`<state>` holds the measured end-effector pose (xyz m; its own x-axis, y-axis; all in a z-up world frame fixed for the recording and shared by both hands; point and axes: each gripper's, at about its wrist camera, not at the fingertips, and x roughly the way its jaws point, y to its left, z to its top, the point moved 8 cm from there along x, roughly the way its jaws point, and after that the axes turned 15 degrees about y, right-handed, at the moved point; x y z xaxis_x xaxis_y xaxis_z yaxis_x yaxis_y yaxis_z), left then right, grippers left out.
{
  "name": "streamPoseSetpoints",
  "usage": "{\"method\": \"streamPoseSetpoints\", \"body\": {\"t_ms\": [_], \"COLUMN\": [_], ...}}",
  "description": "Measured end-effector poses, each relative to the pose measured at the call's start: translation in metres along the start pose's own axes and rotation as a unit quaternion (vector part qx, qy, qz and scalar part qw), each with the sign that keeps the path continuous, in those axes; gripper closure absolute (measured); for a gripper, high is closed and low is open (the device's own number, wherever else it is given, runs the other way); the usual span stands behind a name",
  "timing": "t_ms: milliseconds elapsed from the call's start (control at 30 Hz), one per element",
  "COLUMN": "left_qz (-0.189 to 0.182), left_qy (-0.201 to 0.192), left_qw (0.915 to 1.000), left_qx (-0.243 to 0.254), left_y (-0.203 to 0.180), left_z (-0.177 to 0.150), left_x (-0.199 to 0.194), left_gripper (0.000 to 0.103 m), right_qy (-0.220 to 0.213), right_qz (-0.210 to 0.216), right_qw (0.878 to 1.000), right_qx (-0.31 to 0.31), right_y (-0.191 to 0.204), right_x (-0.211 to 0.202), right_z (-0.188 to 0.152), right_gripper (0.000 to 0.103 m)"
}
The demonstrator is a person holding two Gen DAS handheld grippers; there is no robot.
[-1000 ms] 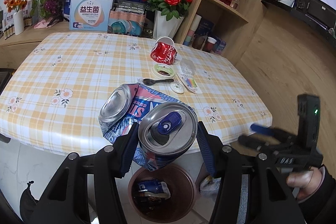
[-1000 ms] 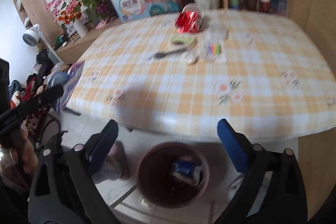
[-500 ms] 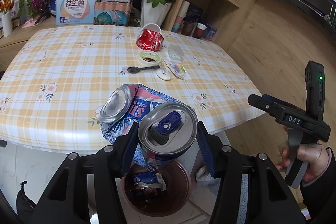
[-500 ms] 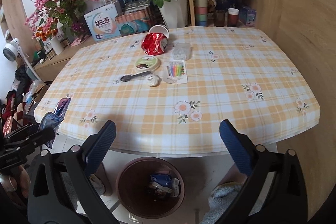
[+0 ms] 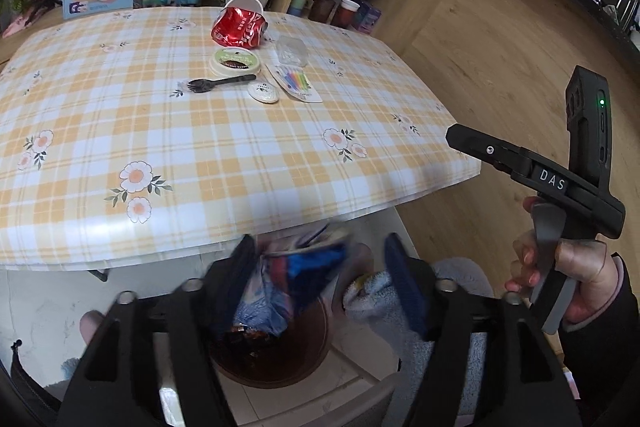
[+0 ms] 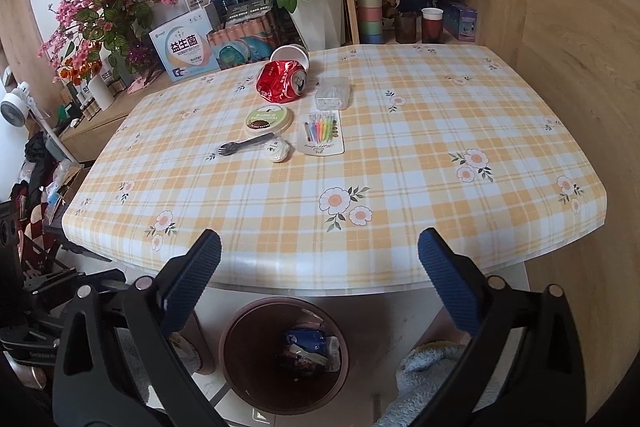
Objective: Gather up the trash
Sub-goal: 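Open the left tool over the bin to drop the crushed blue can, then move both tools back over the table toward the black spork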
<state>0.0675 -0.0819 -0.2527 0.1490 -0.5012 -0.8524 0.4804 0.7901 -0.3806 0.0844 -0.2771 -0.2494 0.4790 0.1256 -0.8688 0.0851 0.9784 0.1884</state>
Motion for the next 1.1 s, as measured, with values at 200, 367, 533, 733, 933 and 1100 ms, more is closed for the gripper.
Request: {"method": "streamPoseSetpoints", "body": {"t_ms": [200, 367, 533, 733, 933, 1100], "left_qz": [0.016, 0.047, 0.081, 0.099, 0.103, 0.131], "left_qy": [-0.011, -0.028, -0.041, -0.049, -0.044, -0.029], "left_qw": [0.9997, 0.9976, 0.9931, 0.9914, 0.993, 0.9907], "left_qx": [-0.011, -0.042, -0.074, -0.071, -0.038, 0.022], "left_y": [0.008, 0.03, 0.055, 0.072, 0.08, 0.084], "left_z": [0.002, 0.006, 0.009, 0.02, 0.05, 0.081], "left_x": [-0.005, -0.012, -0.021, -0.027, -0.022, -0.003], "left_gripper": [0.022, 0.014, 0.011, 0.011, 0.011, 0.011], "right_qy": [0.001, 0.003, 0.007, 0.024, 0.038, 0.048], "right_qz": [-0.002, -0.006, -0.007, -0.003, 0.008, 0.004], "right_qw": [1.0, 1.0, 1.0, 1.0, 0.999, 0.999], "right_qx": [0.0, 0.005, 0.006, 0.016, -0.003, -0.02], "right_y": [-0.001, -0.005, -0.008, -0.01, -0.001, 0.002], "right_x": [0.001, 0.003, 0.006, 0.018, 0.034, 0.053], "right_z": [0.0, -0.001, -0.002, -0.004, 0.004, 0.019], "right_gripper": [0.006, 0.006, 0.006, 0.006, 0.006, 0.006]}}
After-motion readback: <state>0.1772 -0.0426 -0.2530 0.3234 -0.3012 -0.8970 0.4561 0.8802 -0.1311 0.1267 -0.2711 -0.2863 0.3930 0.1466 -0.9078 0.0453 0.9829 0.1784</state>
